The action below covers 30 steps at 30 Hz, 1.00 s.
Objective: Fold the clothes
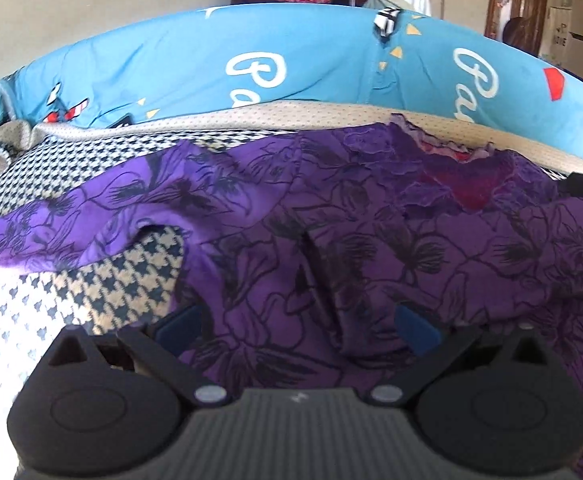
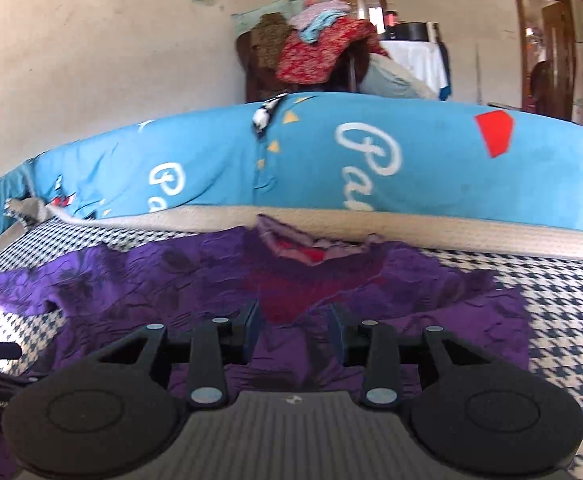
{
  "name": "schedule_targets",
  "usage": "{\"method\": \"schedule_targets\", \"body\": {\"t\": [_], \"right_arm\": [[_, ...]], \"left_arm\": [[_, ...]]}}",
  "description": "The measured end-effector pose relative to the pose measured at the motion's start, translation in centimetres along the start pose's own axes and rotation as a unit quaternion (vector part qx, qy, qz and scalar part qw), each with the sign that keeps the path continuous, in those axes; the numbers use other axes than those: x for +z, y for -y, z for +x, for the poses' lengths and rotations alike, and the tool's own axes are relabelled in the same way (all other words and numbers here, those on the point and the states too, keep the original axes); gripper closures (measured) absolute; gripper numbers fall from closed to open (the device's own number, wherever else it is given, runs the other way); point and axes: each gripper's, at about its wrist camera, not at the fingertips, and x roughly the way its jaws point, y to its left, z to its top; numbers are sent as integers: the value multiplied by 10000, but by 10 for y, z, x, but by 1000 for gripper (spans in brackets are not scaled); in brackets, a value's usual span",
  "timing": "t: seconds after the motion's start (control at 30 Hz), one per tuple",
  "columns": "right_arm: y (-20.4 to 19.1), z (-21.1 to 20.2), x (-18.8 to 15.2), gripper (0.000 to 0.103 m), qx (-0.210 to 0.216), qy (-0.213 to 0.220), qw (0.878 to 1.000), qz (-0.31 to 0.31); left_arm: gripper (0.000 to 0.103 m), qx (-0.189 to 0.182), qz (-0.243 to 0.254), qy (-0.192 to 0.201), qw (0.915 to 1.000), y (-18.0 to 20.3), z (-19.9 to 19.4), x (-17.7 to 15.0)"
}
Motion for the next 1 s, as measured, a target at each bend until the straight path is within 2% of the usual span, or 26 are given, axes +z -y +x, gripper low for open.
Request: {"method": "schedule_targets", "body": {"t": [0.03,0.17,0.2,0.4,0.57,0.63,0.67,0.73,0.8,0.9,1.0], "right_arm": [[12,-5,1,64,-118,37,9999,65],[54,-20,-5,47,-726,134,9971,163],[64,-21,-6,46,-836,133,9962,219],[111,-14,-13,46,-997,-32,9907,923],[132,1,-18,42,-1064,-105,9860,1276],[138,7,-21,43,-957,-117,9841,1490],[140,10,-22,44,-889,-133,9832,1587],[140,16,-24,56,-762,-195,9828,1668],[135,19,-24,86,-685,-279,9852,1544],[123,16,-22,90,-545,-259,9903,1250],[108,11,-21,91,-357,-242,9954,856]], "left_arm": [[0,-48,95,42,9999,7,1,0],[0,-236,375,167,9989,30,6,1],[0,-278,395,171,9987,34,7,1],[0,-252,638,160,9975,51,18,-1],[0,-385,390,-192,9983,42,30,-2],[0,-397,290,-276,9984,39,34,-2],[0,-396,248,-309,9984,37,35,-3],[0,-399,229,-313,9985,36,35,-4],[0,-378,266,-269,9986,37,34,-4],[0,-349,285,-247,9987,37,34,-4],[0,-363,251,-302,9986,37,36,-4]]}}
